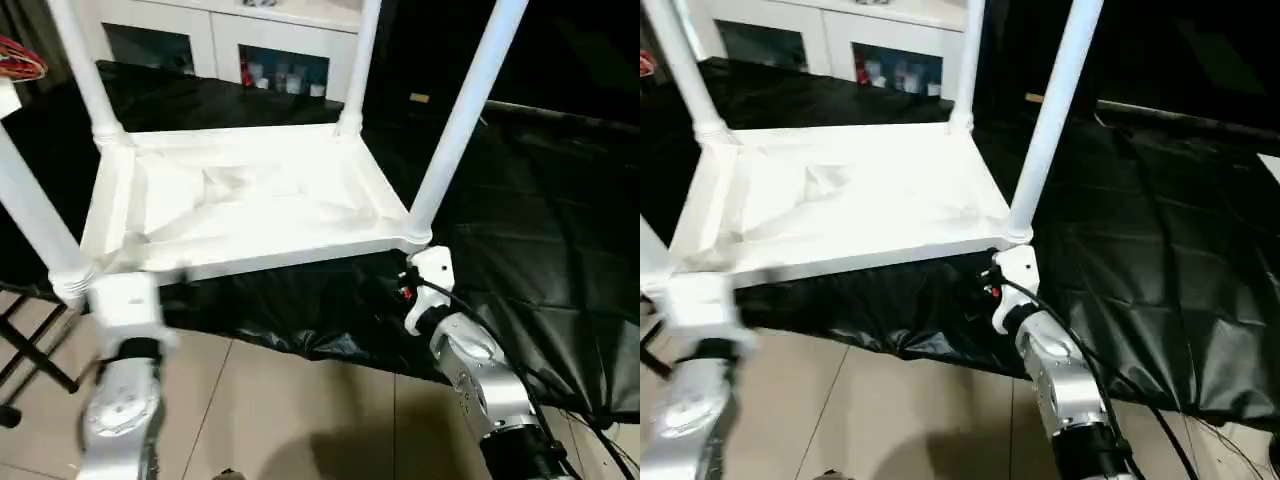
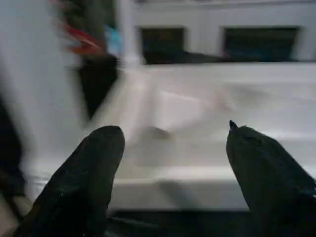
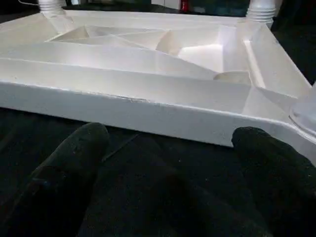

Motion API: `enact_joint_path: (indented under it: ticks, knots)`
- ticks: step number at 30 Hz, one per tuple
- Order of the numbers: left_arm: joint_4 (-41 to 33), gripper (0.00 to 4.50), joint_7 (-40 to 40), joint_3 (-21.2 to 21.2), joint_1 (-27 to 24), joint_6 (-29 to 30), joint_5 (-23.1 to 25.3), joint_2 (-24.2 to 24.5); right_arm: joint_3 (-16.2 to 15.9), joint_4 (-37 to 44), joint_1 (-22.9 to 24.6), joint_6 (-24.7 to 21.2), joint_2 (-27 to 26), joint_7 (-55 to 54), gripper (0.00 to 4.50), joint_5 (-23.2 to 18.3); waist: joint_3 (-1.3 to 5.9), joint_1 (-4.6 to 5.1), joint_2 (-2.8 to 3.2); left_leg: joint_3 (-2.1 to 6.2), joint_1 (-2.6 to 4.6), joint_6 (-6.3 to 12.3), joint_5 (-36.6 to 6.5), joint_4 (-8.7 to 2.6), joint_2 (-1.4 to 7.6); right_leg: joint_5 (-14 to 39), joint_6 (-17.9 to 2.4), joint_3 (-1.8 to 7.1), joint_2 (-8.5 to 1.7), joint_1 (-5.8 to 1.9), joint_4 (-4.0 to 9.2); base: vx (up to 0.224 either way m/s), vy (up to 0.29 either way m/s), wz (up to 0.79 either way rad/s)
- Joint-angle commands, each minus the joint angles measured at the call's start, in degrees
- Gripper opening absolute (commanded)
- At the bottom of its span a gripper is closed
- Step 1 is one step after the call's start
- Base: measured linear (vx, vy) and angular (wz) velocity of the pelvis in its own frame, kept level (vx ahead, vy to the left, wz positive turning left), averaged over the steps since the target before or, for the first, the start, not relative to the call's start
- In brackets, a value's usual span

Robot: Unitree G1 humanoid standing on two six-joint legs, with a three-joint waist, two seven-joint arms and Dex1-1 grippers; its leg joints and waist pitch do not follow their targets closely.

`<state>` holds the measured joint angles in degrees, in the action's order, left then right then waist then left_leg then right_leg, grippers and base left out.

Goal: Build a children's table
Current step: Rotate table base

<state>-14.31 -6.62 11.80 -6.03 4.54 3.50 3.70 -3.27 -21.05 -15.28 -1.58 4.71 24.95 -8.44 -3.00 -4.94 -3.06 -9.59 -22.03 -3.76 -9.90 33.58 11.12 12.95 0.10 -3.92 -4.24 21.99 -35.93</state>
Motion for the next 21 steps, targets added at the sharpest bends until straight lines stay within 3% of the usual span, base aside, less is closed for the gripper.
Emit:
enact_joint_path:
  ticks: [1, 5, 7, 9, 11, 14, 17, 19, 20, 21]
  knots:
    - [-1.85, 4.16, -2.66, 0.92, -0.70, -1.57, 1.81, -0.76, -0.14, 0.31, 0.36, 0.57, 0.20, 0.49, 4.50, -0.35, 2.94, -0.06, 0.44, 0.63, 0.89, 1.21, -14.00, -4.36, 2.57, 5.24, -7.95, 2.93, -3.48, -1.98, 4.76, 0.000, 0.000, 0.00]
    - [-3.93, 4.38, -4.25, 1.58, -1.97, -3.27, 2.06, -1.91, -0.32, 0.38, 0.38, 0.58, 0.14, 1.12, 4.50, -0.25, 2.81, -0.20, 0.33, 0.64, 0.98, 0.28, -16.34, -4.50, 2.60, 8.98, -6.95, 3.05, -3.51, -1.64, 5.17, 0.000, 0.000, 0.00]
    - [-4.17, 4.38, -6.12, 2.05, -1.86, -3.95, 3.40, -2.18, -0.49, 0.19, 0.25, 0.62, -0.02, 1.40, 4.50, -0.26, 2.73, -0.21, -0.16, 0.64, 0.91, 0.13, -17.42, -4.57, 2.63, 10.35, -6.41, 3.08, -3.47, -1.53, 5.35, 0.000, 0.000, 0.00]
    - [-3.70, 4.38, -6.67, 2.42, -1.39, -3.96, 3.69, -2.00, -0.62, 0.15, 0.18, 0.59, -0.16, 1.64, 4.50, -0.40, 2.81, -0.38, 0.10, 0.67, 1.08, 0.03, -17.44, -4.56, 2.61, 10.58, -6.11, 3.11, -3.49, -1.38, 5.36, 0.000, 0.000, 0.00]
    - [-1.64, 4.38, -6.42, 3.22, 0.17, -3.55, 3.43, -0.69, -0.91, 0.25, 0.01, 0.48, -0.32, 2.32, 4.50, -0.65, 2.78, -0.23, -0.15, 0.73, 0.95, -0.14, -17.72, -4.64, 2.53, 10.96, -5.77, 3.04, -3.42, -1.40, 5.39, 0.000, 0.000, 0.00]
    - [3.30, 4.38, -4.95, 5.74, 4.08, -2.80, 1.04, 2.20, -1.49, 0.62, -0.23, -0.47, -0.51, 4.09, 4.50, -1.43, 2.83, -0.23, 0.04, 0.97, 1.09, -0.76, -19.07, -4.81, 2.37, 12.38, -5.29, 3.00, -3.44, -1.24, 5.46, 0.000, 0.000, 0.00]
    - [5.10, 4.38, -4.45, 6.57, 5.35, -3.27, 0.47, 3.37, -1.64, 1.20, -0.03, -0.82, -0.59, 5.42, 4.50, -2.30, 3.09, -0.11, 0.10, 1.05, 0.96, -1.24, -17.35, -4.82, 2.58, 8.61, -6.31, 2.95, -3.43, -1.47, 4.99, 0.000, 0.000, 0.00]
    - [12.45, 4.38, 0.52, 8.42, 9.78, -4.24, -3.66, 7.37, -3.38, 4.75, 1.37, -3.08, 0.17, 12.91, 4.50, -6.17, 3.07, -0.31, 0.06, 0.78, 1.18, -0.35, -17.57, -4.61, 2.08, 8.43, -6.37, 3.04, -3.34, -1.31, 5.25, 0.000, 0.000, 0.00]
    - [14.76, 4.38, 1.63, 8.76, 11.09, -4.50, -4.16, 8.75, -4.17, 6.01, 1.87, -3.67, 0.66, 15.51, 4.50, -7.27, 3.26, -0.76, 0.29, 0.75, 1.78, 0.22, -18.18, -4.47, 1.92, 9.25, -5.45, 3.13, -3.18, -1.03, 5.37, 0.000, 0.000, 0.00]
    - [16.38, 4.38, 2.38, 8.91, 11.99, -4.72, -4.42, 9.67, -4.83, 6.97, 2.23, -4.18, 1.12, 17.52, 4.50, -8.07, 3.25, -0.55, 0.23, 1.14, 1.14, 0.16, -16.57, -4.90, 2.28, 7.04, -5.43, 3.03, -3.39, -1.63, 5.05, 0.000, 0.000, 0.00]
